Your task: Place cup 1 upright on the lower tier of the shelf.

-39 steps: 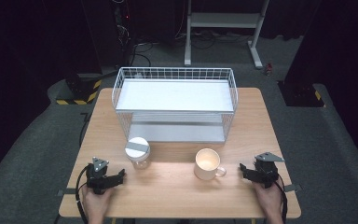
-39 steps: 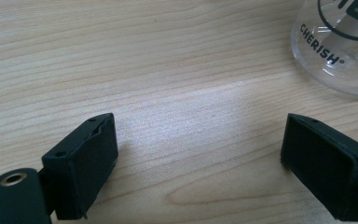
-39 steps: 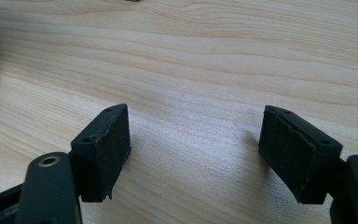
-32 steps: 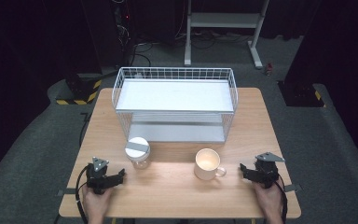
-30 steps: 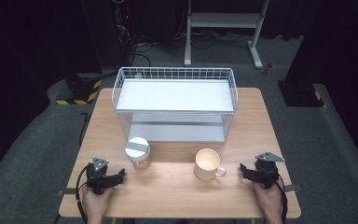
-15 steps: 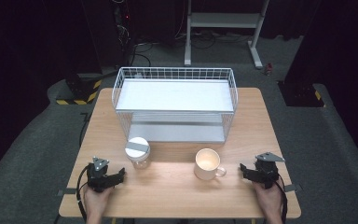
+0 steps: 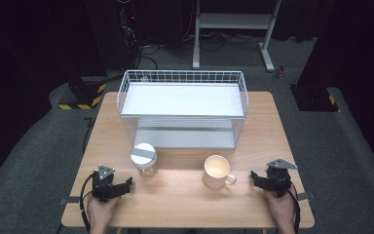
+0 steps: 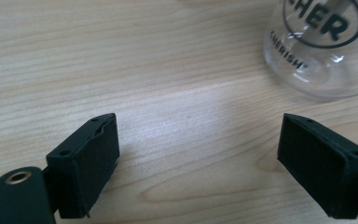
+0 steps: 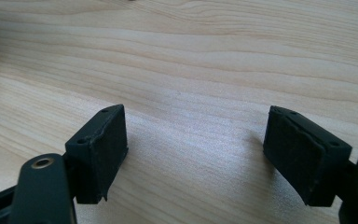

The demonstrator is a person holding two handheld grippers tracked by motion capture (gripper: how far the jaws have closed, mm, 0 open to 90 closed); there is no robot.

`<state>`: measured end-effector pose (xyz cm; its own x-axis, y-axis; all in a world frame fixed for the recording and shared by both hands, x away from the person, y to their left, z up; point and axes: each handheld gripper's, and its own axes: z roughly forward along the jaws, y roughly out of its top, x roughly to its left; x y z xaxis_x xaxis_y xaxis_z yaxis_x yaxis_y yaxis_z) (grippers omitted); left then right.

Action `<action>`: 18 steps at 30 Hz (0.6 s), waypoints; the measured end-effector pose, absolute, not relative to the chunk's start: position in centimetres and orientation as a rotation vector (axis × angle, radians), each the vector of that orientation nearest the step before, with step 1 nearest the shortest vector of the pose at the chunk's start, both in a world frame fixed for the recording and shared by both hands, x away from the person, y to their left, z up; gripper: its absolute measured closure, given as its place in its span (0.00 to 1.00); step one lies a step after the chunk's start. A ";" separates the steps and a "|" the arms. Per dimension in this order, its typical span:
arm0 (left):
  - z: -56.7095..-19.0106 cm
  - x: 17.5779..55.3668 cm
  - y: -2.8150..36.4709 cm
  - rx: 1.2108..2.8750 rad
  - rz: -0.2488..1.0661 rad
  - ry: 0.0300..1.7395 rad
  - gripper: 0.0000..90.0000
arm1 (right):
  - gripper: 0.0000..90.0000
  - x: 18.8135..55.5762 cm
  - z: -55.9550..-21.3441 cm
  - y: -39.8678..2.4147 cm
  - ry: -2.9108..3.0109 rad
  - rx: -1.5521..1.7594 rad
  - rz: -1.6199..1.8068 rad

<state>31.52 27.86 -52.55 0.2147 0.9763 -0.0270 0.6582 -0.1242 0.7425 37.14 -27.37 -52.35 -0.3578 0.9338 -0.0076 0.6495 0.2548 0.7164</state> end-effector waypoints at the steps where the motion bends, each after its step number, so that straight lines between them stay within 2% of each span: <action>1: -52.4 31.5 27.8 1.859 0.650 1.509 0.14 | 0.24 37.1 -52.3 -27.4 2.098 1.438 0.879; 6: -51.9 30.8 27.4 1.849 0.722 1.455 0.17 | 0.24 37.1 -52.3 -27.4 2.099 1.438 0.879; 18: -50.8 29.6 26.9 1.866 0.679 1.371 0.15 | 0.24 37.1 -52.3 -27.4 2.098 1.438 0.879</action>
